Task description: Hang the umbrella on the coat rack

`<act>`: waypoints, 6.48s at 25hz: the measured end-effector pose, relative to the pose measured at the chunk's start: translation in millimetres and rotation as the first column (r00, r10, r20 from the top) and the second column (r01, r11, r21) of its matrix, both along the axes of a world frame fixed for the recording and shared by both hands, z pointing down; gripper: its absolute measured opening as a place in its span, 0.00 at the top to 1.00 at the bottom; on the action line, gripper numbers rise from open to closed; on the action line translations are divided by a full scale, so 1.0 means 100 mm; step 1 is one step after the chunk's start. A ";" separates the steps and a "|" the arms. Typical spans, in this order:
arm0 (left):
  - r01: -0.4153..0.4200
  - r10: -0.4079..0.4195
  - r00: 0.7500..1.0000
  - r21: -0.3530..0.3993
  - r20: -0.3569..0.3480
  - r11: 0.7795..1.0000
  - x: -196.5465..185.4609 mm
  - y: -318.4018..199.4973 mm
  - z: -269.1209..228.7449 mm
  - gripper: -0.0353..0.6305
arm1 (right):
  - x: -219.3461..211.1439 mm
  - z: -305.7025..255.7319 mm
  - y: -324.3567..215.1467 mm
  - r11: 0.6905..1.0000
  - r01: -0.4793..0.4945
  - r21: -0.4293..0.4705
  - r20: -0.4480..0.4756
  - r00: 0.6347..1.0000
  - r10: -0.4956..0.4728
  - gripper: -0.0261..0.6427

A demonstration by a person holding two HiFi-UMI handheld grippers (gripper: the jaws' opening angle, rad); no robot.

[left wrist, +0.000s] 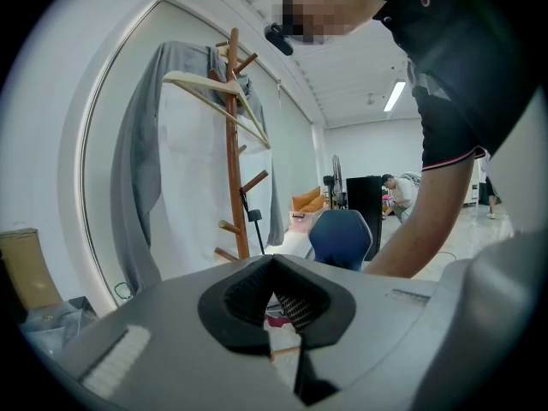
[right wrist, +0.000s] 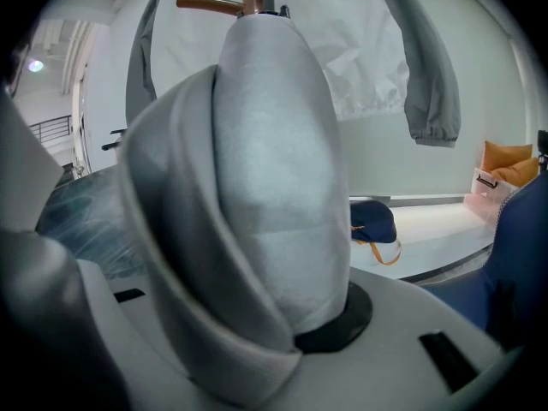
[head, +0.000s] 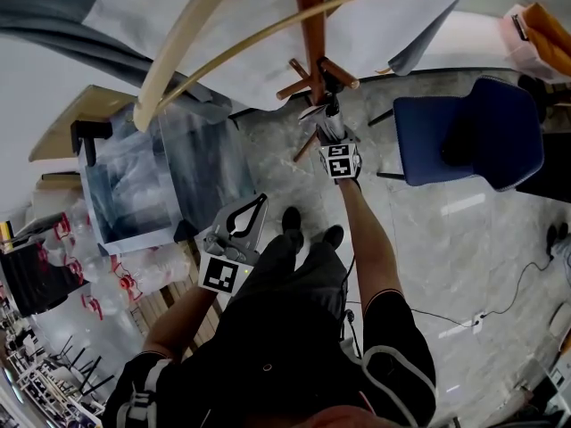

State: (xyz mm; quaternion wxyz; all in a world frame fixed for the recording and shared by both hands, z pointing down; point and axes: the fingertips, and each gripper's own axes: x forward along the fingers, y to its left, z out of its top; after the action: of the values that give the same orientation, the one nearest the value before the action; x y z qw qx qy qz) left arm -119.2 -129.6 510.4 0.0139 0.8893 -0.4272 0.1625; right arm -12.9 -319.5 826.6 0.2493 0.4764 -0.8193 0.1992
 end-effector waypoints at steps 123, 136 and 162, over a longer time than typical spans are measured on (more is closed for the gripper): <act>-0.003 0.026 0.990 0.162 -0.140 0.987 0.32 0.15 -0.99 0.95 | 1.34 -3.58 2.02 0.898 -0.194 0.394 0.054 0.981 0.188 0.96; 0.015 0.013 0.988 0.182 -0.153 0.983 0.22 0.20 -1.22 0.95 | 1.53 -4.23 2.37 0.836 -0.252 0.487 0.070 0.966 0.250 0.96; 0.064 -0.024 0.981 0.206 -0.191 0.976 0.08 0.25 -1.40 0.95 | 1.65 -4.40 2.71 0.799 -0.271 0.537 0.067 0.958 0.280 0.96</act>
State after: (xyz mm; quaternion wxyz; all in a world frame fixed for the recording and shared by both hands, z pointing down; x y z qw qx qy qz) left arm -111.6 -104.9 370.6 -0.0369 0.8874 -0.4585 0.0317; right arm 152.3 -48.6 387.1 0.0795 0.6428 -0.7618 -0.0095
